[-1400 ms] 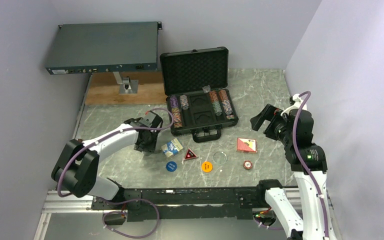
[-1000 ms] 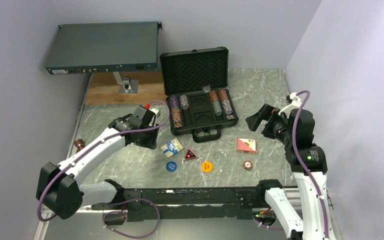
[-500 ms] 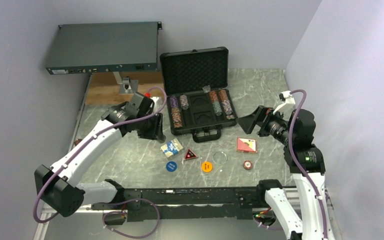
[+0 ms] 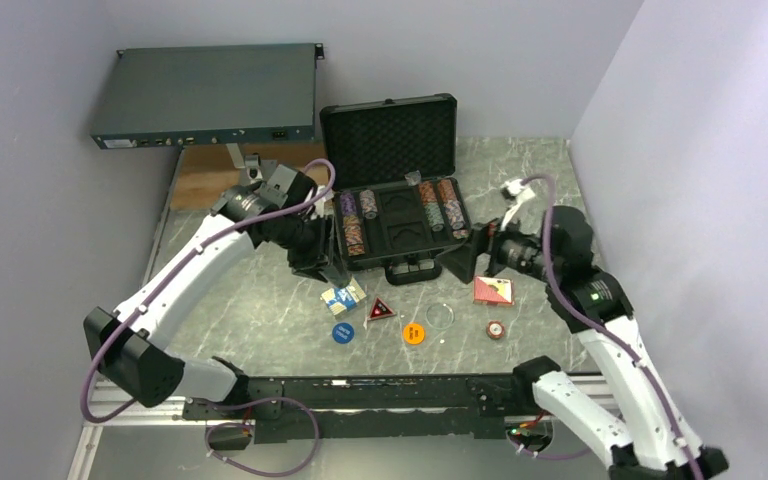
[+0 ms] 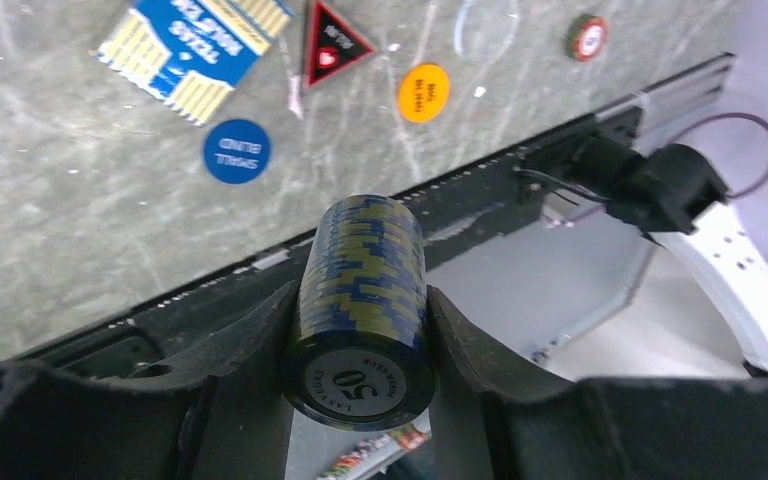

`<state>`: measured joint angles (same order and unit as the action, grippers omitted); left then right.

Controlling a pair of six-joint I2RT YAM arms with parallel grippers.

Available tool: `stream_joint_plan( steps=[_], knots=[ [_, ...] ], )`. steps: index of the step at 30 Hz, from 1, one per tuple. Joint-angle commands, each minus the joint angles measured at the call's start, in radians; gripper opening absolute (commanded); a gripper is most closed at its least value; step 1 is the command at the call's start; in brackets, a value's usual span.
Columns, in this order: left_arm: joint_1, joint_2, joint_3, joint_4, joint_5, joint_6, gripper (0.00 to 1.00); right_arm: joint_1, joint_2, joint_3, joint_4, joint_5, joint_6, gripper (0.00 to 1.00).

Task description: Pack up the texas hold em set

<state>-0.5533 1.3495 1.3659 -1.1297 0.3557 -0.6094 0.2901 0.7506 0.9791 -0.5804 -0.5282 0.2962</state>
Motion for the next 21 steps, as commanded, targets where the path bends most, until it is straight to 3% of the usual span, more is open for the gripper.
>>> stream_joint_plan(
  steps=[1, 7, 14, 21],
  knots=[
    [0.000, 0.027, 0.120, -0.035, 0.165, -0.078, 0.00, 0.235, 0.056, 0.069, 0.079, 0.191, -0.114, 1.00],
    [0.000, 0.071, 0.205, -0.071, 0.280, -0.130, 0.00, 0.494, 0.095, 0.042, 0.209, 0.373, -0.164, 1.00],
    [0.005, 0.041, 0.177, 0.022, 0.468, -0.285, 0.00, 0.637, 0.128, 0.021, 0.271, 0.392, -0.197, 1.00],
    [0.021, 0.011, 0.153, 0.067, 0.520, -0.378, 0.00, 0.670, 0.130, -0.017, 0.338, 0.315, -0.242, 0.99]
  ],
)
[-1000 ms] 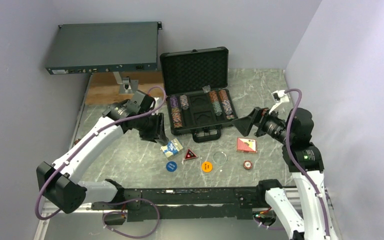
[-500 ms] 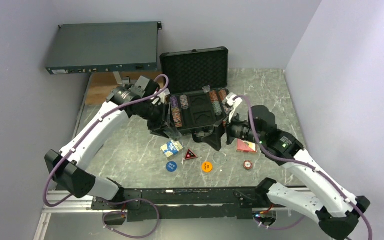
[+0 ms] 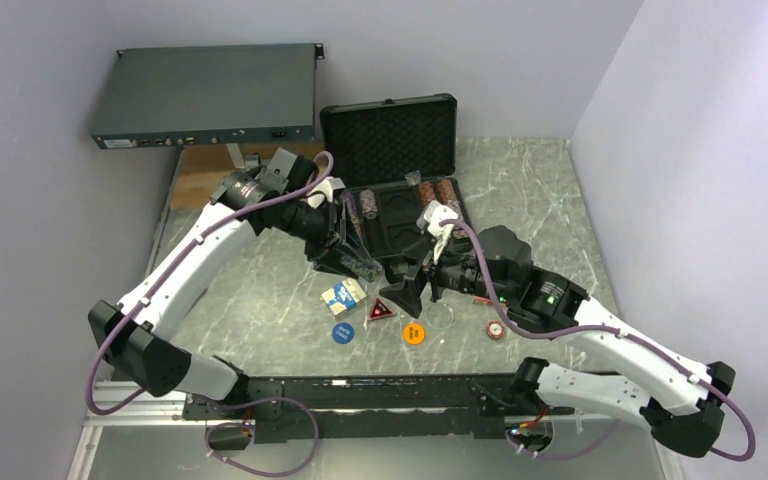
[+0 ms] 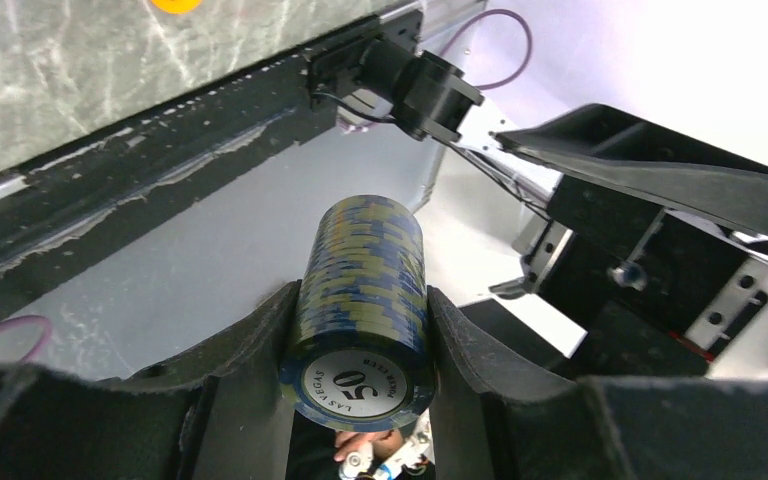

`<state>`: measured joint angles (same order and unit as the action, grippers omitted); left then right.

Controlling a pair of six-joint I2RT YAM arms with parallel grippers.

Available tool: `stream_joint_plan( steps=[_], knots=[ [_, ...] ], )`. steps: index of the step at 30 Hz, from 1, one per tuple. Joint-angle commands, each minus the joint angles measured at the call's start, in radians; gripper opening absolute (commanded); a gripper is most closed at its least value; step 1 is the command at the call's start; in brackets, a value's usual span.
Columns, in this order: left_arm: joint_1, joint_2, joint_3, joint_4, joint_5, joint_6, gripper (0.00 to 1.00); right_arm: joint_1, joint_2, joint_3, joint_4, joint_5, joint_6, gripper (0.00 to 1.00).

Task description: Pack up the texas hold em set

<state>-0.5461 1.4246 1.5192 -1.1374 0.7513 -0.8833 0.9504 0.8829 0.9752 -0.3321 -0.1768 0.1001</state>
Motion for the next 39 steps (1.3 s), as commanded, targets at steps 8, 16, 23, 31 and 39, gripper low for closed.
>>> stream_joint_plan(
  steps=[8, 16, 23, 31, 39],
  knots=[
    [0.016, -0.030, 0.121, 0.019, 0.141, -0.007, 0.00, 0.009, 0.000, -0.030, 0.189, -0.108, -0.060, 0.99],
    [0.011, -0.025, 0.136, -0.001, 0.097, 0.078, 0.00, 0.009, 0.079, 0.005, 0.248, -0.093, 0.000, 0.92],
    [0.001, -0.026, 0.139, -0.023, 0.083, 0.116, 0.00, 0.009, 0.107, 0.018, 0.289, -0.108, 0.009, 0.86],
    [-0.011, -0.020, 0.162, -0.083, 0.078, 0.177, 0.00, 0.010, 0.115, 0.033, 0.286, -0.061, -0.026, 0.76],
    [-0.012, -0.026, 0.135, -0.068, 0.084, 0.187, 0.00, 0.010, 0.143, 0.032, 0.295, -0.125, 0.036, 0.69]
  ],
)
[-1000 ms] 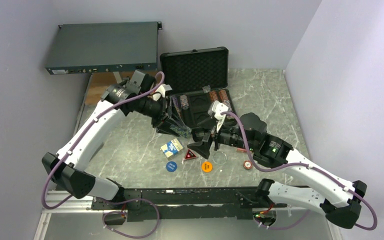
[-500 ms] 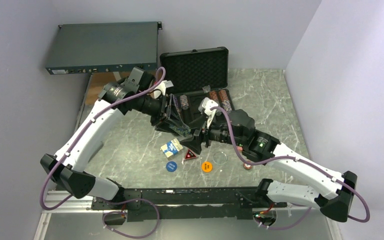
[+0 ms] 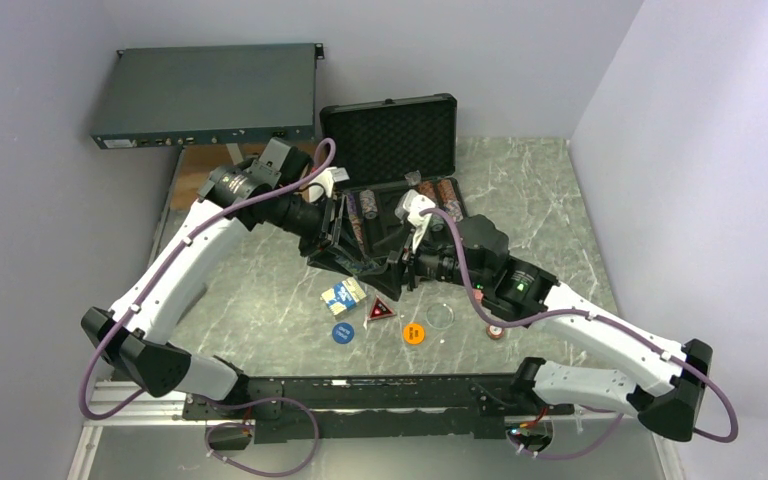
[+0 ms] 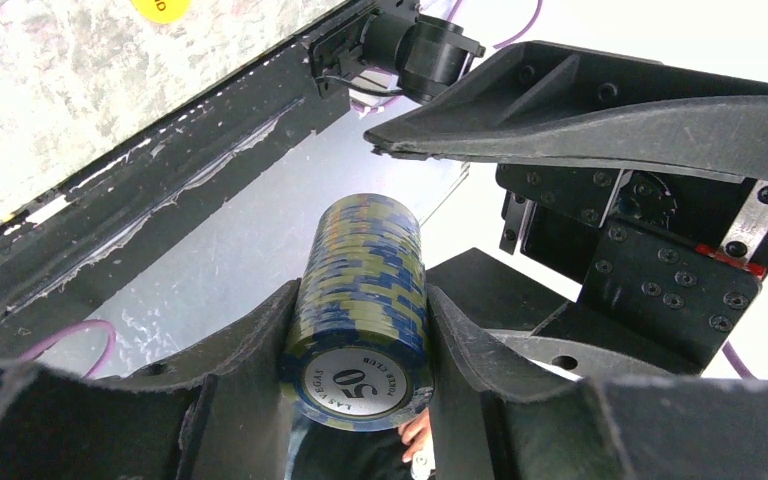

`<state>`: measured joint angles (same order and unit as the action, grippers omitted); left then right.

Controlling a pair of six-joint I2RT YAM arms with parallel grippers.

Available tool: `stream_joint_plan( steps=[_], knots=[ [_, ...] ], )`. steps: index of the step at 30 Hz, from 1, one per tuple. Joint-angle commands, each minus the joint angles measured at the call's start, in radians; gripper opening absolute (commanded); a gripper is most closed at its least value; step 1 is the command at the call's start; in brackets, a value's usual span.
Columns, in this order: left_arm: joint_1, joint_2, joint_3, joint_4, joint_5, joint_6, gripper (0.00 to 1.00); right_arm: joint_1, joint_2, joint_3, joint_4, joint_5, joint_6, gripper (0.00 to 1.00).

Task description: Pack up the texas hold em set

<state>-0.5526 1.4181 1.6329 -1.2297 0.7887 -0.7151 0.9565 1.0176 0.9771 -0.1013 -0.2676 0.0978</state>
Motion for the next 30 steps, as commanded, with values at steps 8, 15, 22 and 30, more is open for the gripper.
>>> stream_joint_plan(
  steps=[8, 15, 22, 30],
  knots=[
    [-0.006, -0.005, 0.035, 0.016, 0.054, 0.037, 0.00, 0.014, 0.018, 0.016, 0.084, -0.024, 0.067, 0.64],
    [-0.006, -0.015, 0.010, 0.041, 0.077, 0.033, 0.00, 0.023, 0.038, 0.020, 0.081, -0.054, 0.088, 0.68],
    [-0.006, -0.012, 0.017, 0.033, 0.086, 0.045, 0.00, 0.048, 0.048, 0.015, 0.091, 0.002, 0.096, 0.68],
    [-0.006, -0.019, 0.007, 0.013, 0.080, 0.070, 0.00, 0.051, 0.039, 0.019, 0.080, 0.017, 0.089, 0.15]
  ],
)
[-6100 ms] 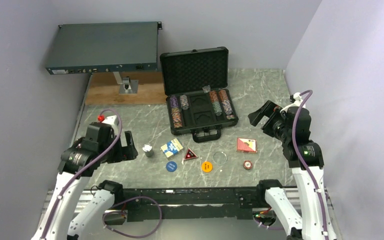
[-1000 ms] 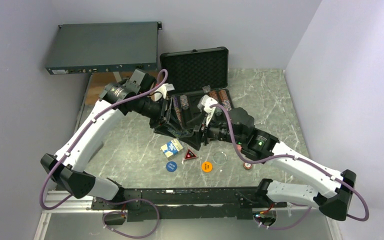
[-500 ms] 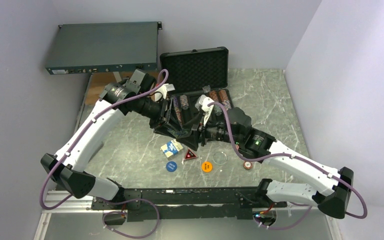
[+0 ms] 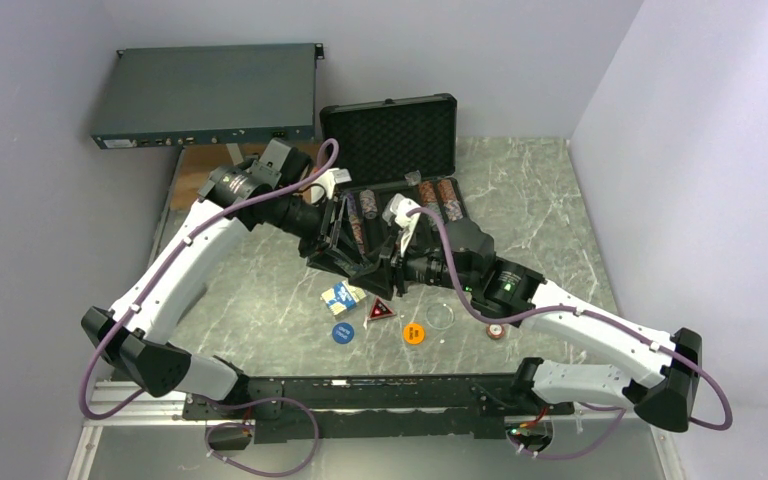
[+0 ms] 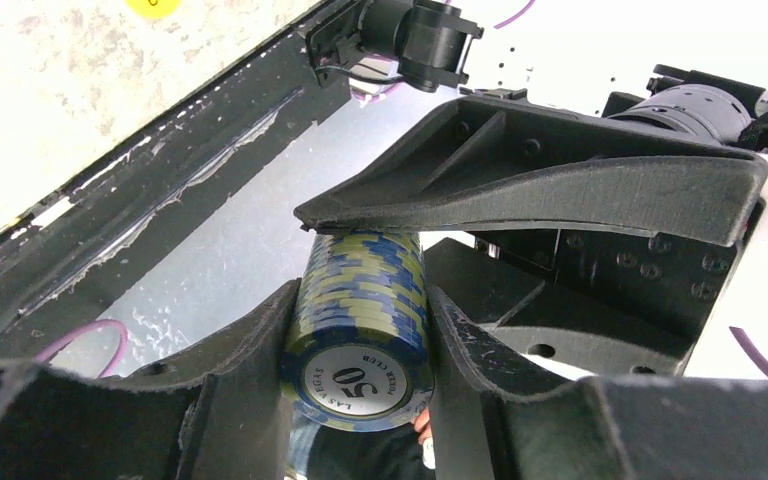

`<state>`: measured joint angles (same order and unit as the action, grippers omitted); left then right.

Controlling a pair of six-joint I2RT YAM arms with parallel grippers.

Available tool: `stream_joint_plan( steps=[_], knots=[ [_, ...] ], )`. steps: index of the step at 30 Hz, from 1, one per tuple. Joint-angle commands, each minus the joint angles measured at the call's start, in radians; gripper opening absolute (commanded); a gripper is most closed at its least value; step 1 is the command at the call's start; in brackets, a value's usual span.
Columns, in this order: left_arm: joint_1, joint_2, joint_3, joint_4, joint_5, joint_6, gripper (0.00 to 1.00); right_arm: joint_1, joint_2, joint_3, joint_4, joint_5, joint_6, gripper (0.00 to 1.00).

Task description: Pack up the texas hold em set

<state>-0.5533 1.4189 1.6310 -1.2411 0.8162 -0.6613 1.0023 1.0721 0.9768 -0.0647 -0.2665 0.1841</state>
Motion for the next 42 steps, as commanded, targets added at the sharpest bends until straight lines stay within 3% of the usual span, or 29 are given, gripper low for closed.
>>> stream_joint_plan(
  steps=[1, 3, 7, 12, 14, 20, 26, 34, 39, 42],
  knots=[
    [-0.005, -0.020, 0.011, 0.022, 0.050, 0.017, 0.02, 0.005, -0.017, 0.021, 0.036, 0.013, 0.002, 0.10],
    [-0.004, -0.016, 0.024, 0.004, 0.029, 0.022, 0.13, 0.005, -0.017, 0.026, 0.009, 0.018, -0.010, 0.00],
    [0.004, -0.017, 0.026, 0.022, 0.021, -0.001, 0.31, 0.005, -0.040, 0.017, -0.020, 0.041, -0.031, 0.00],
    [0.049, -0.065, -0.033, 0.188, 0.064, -0.125, 0.65, 0.005, -0.056, 0.018, -0.040, 0.035, -0.029, 0.00],
    [0.087, -0.072, -0.046, 0.225, 0.097, -0.155, 0.72, 0.005, -0.062, 0.015, -0.044, 0.030, -0.026, 0.00],
    [0.233, -0.077, 0.006, 0.205, 0.095, -0.157, 0.75, 0.005, -0.076, -0.003, -0.052, 0.068, 0.016, 0.00],
    [0.420, -0.104, 0.067, 0.021, -0.038, -0.015, 0.69, 0.004, 0.036, 0.076, -0.186, 0.348, 0.201, 0.00],
    [0.438, -0.222, -0.023, -0.001, -0.257, 0.004, 0.64, 0.002, 0.366, 0.384, -0.425, 0.726, 0.381, 0.00],
    [0.443, -0.272, -0.069, 0.013, -0.260, 0.025, 0.66, -0.015, 0.593, 0.608, -0.604, 0.833, 0.429, 0.00],
    [0.443, -0.311, -0.051, -0.039, -0.430, 0.009, 0.70, -0.044, 0.669, 0.645, -0.594, 0.811, 0.433, 0.00]
  ],
)
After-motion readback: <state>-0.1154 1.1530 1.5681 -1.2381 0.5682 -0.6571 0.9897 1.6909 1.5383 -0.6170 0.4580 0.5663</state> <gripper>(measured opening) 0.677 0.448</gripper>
